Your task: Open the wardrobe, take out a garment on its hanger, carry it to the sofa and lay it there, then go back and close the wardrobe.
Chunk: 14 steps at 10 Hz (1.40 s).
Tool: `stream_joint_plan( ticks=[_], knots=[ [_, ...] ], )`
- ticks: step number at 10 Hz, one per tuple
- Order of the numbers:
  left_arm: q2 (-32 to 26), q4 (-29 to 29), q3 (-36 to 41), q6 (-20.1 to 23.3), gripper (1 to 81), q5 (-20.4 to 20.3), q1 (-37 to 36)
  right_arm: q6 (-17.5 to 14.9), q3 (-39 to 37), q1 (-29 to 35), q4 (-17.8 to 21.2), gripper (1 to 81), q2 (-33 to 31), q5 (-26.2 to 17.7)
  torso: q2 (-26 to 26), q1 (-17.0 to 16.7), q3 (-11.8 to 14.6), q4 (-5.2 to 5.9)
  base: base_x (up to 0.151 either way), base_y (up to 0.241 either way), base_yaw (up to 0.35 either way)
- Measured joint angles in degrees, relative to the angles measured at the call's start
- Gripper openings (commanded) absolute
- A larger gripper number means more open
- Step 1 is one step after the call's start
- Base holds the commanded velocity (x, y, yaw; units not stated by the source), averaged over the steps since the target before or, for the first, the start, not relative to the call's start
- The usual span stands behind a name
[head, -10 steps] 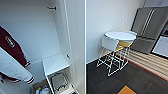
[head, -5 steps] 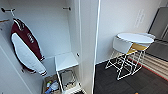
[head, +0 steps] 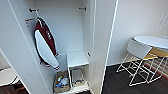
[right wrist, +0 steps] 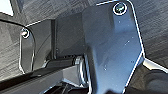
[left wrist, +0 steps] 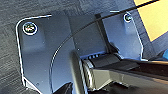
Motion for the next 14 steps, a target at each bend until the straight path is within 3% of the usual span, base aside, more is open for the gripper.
stream_joint_plan(
  ticks=[7,14],
  knots=[
    [0.5,0.0,0.0,0.0,81.1,0.3,0.0,0.0,0.0,0.4,0.0,81.1,-0.1,0.2,0.0,0.0,0.0,0.0,0.0,0.0,0.264],
    [0.5,0.0,0.0,-0.2,81.1,0.3,0.0,0.0,0.0,0.4,0.0,81.1,0.0,0.1,0.0,0.0,0.0,0.0,-0.029,0.0,0.0]
  ],
)
